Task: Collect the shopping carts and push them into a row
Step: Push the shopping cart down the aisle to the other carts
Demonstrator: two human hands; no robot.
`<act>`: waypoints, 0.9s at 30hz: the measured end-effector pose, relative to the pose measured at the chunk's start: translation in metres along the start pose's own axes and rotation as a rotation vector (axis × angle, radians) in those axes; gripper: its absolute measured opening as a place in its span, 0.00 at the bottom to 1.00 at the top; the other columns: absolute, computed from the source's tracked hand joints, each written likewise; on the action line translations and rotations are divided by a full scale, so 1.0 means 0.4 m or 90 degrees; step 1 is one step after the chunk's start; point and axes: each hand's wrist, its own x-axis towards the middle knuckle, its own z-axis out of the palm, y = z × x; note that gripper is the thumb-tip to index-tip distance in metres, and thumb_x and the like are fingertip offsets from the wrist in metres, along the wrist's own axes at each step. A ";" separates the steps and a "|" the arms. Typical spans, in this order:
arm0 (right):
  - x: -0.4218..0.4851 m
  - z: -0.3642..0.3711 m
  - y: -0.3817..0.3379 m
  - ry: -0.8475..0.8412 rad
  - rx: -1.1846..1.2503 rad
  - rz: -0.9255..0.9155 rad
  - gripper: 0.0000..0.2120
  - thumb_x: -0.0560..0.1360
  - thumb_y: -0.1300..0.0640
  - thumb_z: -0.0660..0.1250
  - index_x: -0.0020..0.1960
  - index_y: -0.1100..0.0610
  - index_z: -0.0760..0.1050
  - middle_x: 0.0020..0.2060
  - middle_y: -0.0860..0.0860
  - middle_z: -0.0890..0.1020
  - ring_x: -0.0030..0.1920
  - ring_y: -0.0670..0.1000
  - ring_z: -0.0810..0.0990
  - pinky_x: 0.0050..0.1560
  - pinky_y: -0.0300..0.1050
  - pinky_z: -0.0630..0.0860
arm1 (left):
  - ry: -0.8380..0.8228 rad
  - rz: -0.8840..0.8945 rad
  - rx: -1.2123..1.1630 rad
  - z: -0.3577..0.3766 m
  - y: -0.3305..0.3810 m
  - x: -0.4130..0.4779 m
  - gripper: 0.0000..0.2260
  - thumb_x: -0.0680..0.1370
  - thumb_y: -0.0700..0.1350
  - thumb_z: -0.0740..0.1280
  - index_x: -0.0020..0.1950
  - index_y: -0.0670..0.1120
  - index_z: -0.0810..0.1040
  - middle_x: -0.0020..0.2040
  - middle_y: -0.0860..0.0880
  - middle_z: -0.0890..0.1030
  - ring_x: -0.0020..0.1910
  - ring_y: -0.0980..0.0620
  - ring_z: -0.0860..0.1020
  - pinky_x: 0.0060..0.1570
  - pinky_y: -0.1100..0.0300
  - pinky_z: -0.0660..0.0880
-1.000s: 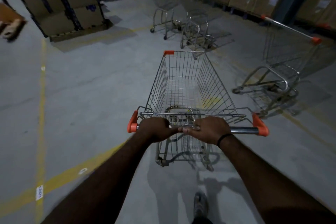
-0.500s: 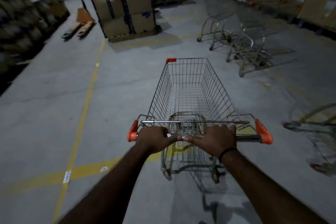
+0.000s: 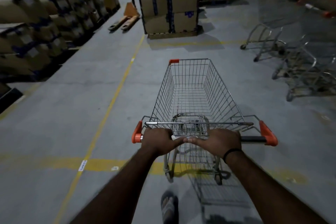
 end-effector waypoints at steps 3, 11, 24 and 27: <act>0.127 -0.019 -0.015 -0.001 -0.011 -0.031 0.55 0.51 0.09 0.38 0.39 0.54 0.79 0.41 0.51 0.84 0.45 0.54 0.83 0.50 0.47 0.77 | 0.019 -0.011 -0.002 0.005 -0.044 0.102 0.37 0.70 0.80 0.47 0.39 0.49 0.77 0.39 0.48 0.84 0.46 0.47 0.83 0.48 0.54 0.70; 0.537 -0.052 -0.080 -0.002 -0.021 -0.057 0.58 0.50 0.08 0.39 0.43 0.54 0.82 0.42 0.52 0.85 0.46 0.55 0.84 0.45 0.46 0.77 | 0.072 -0.039 -0.003 0.017 -0.223 0.454 0.44 0.64 0.82 0.36 0.40 0.49 0.77 0.39 0.48 0.84 0.45 0.48 0.84 0.45 0.55 0.70; 1.186 -0.157 -0.114 -0.039 -0.035 -0.109 0.55 0.49 0.08 0.39 0.38 0.54 0.78 0.42 0.52 0.84 0.46 0.55 0.83 0.49 0.47 0.79 | 0.030 -0.077 -0.028 -0.014 -0.417 1.037 0.33 0.72 0.80 0.49 0.39 0.51 0.73 0.41 0.49 0.84 0.48 0.47 0.82 0.54 0.50 0.71; 1.360 -0.174 -0.115 -0.042 -0.020 -0.128 0.52 0.50 0.09 0.40 0.34 0.54 0.75 0.36 0.51 0.80 0.44 0.55 0.82 0.48 0.47 0.78 | 0.044 -0.094 -0.018 -0.008 -0.463 1.191 0.34 0.72 0.80 0.48 0.38 0.51 0.73 0.40 0.50 0.83 0.47 0.48 0.82 0.55 0.49 0.69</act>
